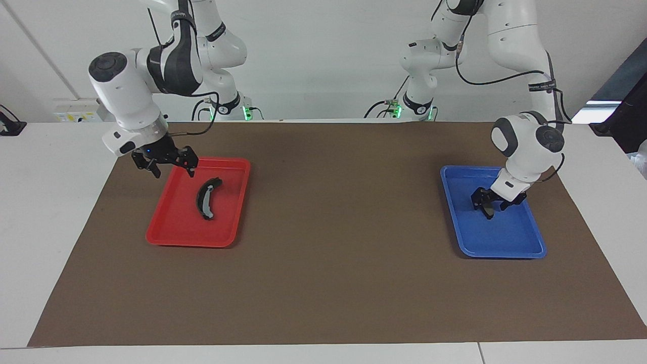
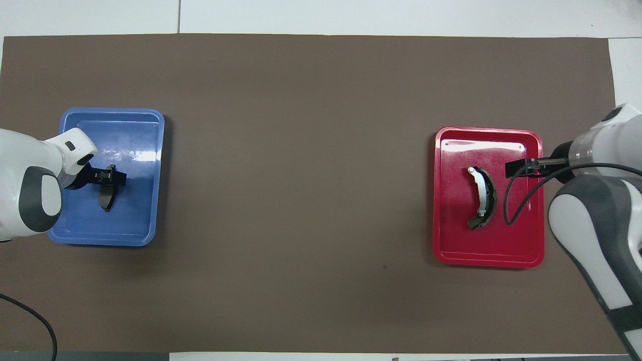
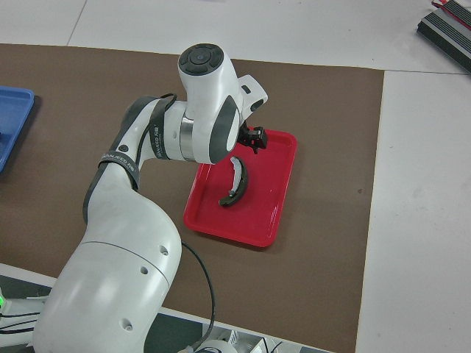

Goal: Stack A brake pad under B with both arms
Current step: 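Grasp the large brake pad with the right gripper while the left gripper lifts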

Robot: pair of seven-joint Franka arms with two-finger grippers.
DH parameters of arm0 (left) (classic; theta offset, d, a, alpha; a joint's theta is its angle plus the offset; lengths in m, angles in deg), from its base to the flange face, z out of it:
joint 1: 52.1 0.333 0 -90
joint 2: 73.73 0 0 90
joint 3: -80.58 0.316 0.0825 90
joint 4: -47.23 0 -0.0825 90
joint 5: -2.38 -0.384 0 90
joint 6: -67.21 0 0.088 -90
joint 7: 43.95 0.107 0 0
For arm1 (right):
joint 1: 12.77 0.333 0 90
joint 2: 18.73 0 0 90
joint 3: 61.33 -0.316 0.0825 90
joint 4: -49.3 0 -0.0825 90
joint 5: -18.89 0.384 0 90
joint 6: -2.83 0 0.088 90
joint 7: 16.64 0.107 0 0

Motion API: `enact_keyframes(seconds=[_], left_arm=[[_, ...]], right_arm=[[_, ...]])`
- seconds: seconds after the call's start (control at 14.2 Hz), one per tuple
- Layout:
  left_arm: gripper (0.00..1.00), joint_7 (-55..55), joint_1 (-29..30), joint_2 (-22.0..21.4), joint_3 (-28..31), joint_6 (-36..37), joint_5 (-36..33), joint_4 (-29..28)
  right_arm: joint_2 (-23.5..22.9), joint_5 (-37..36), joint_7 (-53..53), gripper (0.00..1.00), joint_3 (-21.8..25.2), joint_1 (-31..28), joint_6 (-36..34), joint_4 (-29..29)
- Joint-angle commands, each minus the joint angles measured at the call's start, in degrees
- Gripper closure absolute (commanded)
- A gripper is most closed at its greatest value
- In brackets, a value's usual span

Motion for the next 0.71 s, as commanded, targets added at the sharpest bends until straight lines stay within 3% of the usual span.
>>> enact_keyframes(seconds=[0.0, 0.14, 0.21, 0.28, 0.42, 0.63], left_arm=[[0.24, 0.94, 0.49, -0.48, -0.20, -1.11, 0.41, -1.32], [0.80, 0.75, 0.31, -0.74, -0.20, -0.41, 0.41, -1.23], [0.89, 0.85, 0.31, -1.36, -0.20, -0.32, 0.32, -1.14], [0.97, 0.93, 0.14, -1.88, -0.20, -0.23, 0.41, -1.14], [0.99, 0.59, -0.39, -2.85, -0.20, 1.96, 0.32, -0.27], [0.99, -0.99, -3.10, -5.75, -0.38, 8.35, 0.41, 3.85]], right_arm=[[-3.91, 0.21, 0.69, 0.00, -0.22, 1.00, 8.08, 3.66], [-4.97, 0.30, 0.86, 0.00, -0.22, 1.35, 15.99, 8.75], [-5.50, 0.21, 0.69, 0.00, -0.22, 1.27, 17.25, 9.82], [-6.03, 0.21, 0.60, 0.00, -0.22, 1.27, 17.34, 10.17], [-6.82, 0.30, 0.43, 0.01, -0.22, 1.18, 17.43, 10.61], [-6.91, 0.30, -0.19, 0.15, -0.22, 1.09, 17.26, 11.67]])
